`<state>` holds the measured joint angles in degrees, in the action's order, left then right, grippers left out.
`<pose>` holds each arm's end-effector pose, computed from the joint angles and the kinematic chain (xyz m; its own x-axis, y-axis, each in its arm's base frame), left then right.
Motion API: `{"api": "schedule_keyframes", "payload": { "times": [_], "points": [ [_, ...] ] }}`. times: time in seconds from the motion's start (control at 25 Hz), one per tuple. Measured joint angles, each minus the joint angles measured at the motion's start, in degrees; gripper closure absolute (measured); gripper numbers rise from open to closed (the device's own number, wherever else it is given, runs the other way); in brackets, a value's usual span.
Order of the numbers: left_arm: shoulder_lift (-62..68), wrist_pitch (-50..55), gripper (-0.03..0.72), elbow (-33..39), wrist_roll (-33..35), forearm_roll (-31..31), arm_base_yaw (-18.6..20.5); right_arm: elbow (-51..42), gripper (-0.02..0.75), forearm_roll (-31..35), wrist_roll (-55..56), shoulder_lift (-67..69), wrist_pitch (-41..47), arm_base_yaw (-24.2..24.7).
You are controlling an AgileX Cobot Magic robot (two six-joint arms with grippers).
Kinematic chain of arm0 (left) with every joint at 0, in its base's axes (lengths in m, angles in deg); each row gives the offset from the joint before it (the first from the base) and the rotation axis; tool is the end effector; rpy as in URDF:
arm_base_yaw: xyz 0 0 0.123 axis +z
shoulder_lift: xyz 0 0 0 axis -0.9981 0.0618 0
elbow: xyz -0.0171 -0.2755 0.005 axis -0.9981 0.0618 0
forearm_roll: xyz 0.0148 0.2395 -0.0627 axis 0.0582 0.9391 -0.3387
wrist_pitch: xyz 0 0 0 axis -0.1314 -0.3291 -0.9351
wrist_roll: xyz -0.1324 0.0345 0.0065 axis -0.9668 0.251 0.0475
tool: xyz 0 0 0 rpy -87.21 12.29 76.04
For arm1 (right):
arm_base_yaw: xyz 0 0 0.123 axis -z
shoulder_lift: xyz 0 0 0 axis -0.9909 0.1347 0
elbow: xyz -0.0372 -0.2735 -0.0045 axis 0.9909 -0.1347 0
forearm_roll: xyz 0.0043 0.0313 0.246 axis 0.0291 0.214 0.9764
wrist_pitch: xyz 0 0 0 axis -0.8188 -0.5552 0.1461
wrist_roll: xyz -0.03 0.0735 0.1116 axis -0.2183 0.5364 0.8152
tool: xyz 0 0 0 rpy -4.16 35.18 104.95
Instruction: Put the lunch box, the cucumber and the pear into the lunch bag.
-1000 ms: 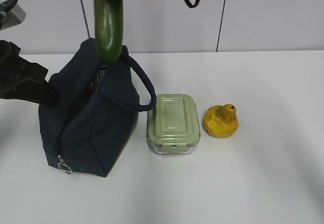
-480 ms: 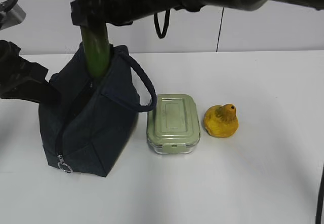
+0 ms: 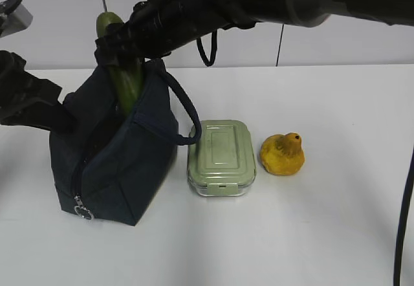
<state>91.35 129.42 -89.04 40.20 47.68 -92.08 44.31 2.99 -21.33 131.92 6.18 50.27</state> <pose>0.2934 -0.0897 0.2153 -0.8649 0.1855 -0.4663 0.3732 0.8590 -0.3505 0.4262 0.3264 0.2404 -0.4546 -0.2991 -0.8390 -0.7621 0.6181 0.1925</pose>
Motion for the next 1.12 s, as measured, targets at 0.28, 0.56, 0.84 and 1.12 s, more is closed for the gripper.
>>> {"api": "schedule_keyframes", "payload": {
  "times": [0.28,0.56,0.84,1.12],
  "points": [
    [0.0,-0.1,0.685,0.0,0.0,0.0,0.0,0.0,0.214,-0.8,0.0,0.0,1.9,0.0],
    [0.0,-0.1,0.686,0.0,0.0,0.0,0.0,0.0,0.090,-2.8,0.3,0.0,2.4,0.3],
    [0.0,0.0,0.686,0.0,0.0,0.0,0.0,0.5,0.134,-9.5,13.8,-4.2,6.5,8.7],
    [0.0,0.1,0.686,0.0,0.0,0.0,0.0,-0.5,0.160,-27.9,32.8,-4.9,28.2,20.6]
  ]
}}
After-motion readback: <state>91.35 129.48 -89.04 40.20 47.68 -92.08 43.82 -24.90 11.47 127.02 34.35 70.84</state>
